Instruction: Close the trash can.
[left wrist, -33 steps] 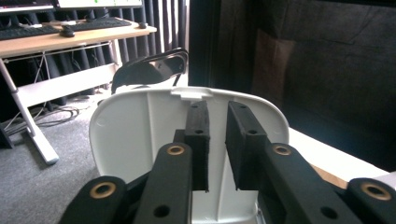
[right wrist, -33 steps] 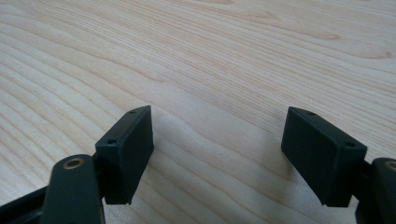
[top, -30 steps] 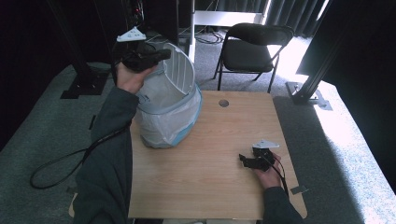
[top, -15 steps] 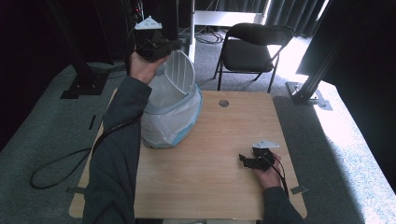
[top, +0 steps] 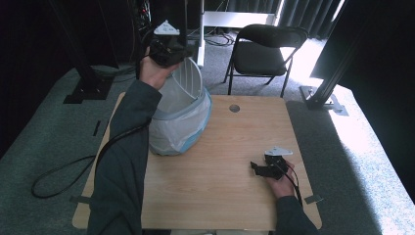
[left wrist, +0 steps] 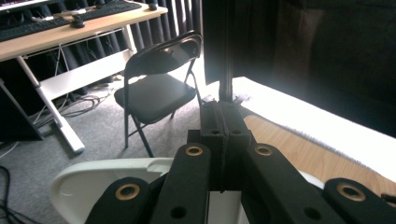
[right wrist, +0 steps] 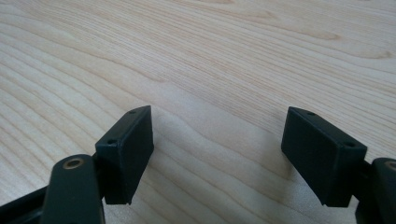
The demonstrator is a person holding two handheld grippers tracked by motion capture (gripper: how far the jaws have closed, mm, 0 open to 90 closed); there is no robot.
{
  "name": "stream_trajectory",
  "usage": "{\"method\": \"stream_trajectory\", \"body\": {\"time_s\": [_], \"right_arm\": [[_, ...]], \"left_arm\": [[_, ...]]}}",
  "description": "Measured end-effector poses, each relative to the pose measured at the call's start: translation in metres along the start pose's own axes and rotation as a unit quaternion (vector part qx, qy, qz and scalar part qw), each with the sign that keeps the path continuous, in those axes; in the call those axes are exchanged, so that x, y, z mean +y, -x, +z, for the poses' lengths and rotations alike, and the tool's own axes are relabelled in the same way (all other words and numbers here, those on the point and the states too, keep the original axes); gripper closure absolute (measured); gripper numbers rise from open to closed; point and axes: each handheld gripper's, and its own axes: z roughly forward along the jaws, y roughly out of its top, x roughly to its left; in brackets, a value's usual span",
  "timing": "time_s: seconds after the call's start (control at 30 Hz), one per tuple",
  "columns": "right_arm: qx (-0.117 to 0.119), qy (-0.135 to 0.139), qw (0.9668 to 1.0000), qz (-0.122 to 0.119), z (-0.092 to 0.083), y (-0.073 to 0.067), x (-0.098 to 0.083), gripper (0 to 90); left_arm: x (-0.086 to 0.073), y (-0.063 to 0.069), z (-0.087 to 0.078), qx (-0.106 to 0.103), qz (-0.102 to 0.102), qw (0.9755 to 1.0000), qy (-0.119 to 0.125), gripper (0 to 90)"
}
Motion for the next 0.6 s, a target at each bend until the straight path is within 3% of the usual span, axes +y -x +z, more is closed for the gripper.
{"method": "stream_trajectory", "body": {"time_s": [0.2,0.23,0.27,0.4,0.6], "right_arm": [[0.0,0.0,1.0,0.0,0.0,0.0,0.0,24.2],[0.0,0.0,1.0,0.0,0.0,0.0,0.0,24.2],[0.0,0.0,1.0,0.0,0.0,0.0,0.0,24.2],[0.0,0.001,1.0,0.0,0.0,0.0,0.0,24.2],[-0.001,0.001,1.0,0.0,0.0,0.0,0.0,24.3]], "left_arm": [[-0.034,-0.006,-0.028,-0.004,-0.012,0.9999,0.006,90.0],[-0.034,-0.006,-0.028,-0.004,-0.012,0.9999,0.006,90.0],[-0.048,-0.01,-0.037,-0.002,-0.022,0.9997,0.009,90.0],[-0.072,-0.016,-0.052,-0.006,-0.043,0.9989,0.018,90.0],[-0.102,-0.019,-0.063,-0.006,-0.059,0.9982,0.013,90.0]]}}
